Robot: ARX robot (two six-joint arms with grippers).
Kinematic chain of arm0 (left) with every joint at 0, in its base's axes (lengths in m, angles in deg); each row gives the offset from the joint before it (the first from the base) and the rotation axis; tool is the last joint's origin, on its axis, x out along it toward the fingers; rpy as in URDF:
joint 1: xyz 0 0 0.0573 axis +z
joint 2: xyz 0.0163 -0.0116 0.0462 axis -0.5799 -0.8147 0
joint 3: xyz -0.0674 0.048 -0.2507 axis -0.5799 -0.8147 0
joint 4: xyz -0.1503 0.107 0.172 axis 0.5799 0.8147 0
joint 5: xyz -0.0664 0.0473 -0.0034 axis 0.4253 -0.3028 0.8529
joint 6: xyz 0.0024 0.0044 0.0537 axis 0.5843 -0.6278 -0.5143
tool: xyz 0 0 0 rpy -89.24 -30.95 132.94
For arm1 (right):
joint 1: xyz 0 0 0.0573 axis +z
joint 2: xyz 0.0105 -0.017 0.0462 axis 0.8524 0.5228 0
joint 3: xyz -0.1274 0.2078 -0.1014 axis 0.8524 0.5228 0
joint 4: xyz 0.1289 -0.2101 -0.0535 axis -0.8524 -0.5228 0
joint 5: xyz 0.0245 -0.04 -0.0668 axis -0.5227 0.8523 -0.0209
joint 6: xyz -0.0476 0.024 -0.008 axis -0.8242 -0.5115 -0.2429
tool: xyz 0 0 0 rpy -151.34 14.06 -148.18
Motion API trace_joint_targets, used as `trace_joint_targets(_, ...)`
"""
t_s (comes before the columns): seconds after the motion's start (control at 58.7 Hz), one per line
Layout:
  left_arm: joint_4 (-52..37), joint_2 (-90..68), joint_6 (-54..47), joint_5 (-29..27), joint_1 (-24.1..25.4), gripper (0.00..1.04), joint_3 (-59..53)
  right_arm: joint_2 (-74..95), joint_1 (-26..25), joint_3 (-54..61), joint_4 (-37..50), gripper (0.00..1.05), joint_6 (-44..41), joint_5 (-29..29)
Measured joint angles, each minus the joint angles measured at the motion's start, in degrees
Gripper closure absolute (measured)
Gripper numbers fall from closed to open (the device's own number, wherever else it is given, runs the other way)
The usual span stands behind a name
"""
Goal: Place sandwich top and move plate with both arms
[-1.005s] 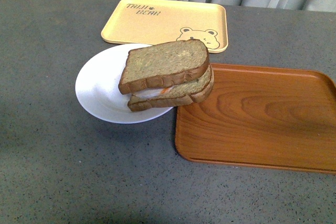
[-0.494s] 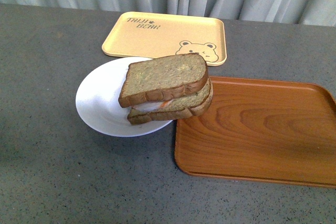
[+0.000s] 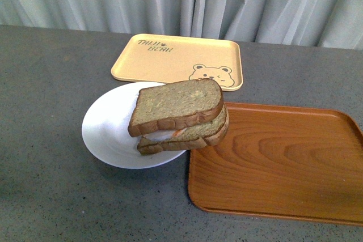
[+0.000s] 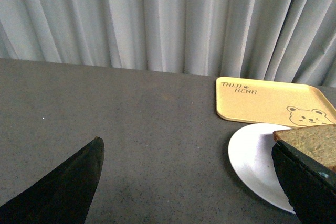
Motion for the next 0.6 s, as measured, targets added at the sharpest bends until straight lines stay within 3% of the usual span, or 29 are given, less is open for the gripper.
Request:
trace_joint_targets(0.46,0.00,0.00,-0.02,0.00,0.00,0.09,0.00,-0.33,0.00,0.00,-0.24,1.03,-0.02,0.00)
trace_joint_targets(0.596,0.00,0.00,0.00,0.00,0.00,0.09,0.00,-0.33,0.00,0.00,-0.24,0.83,-0.11,0.00)
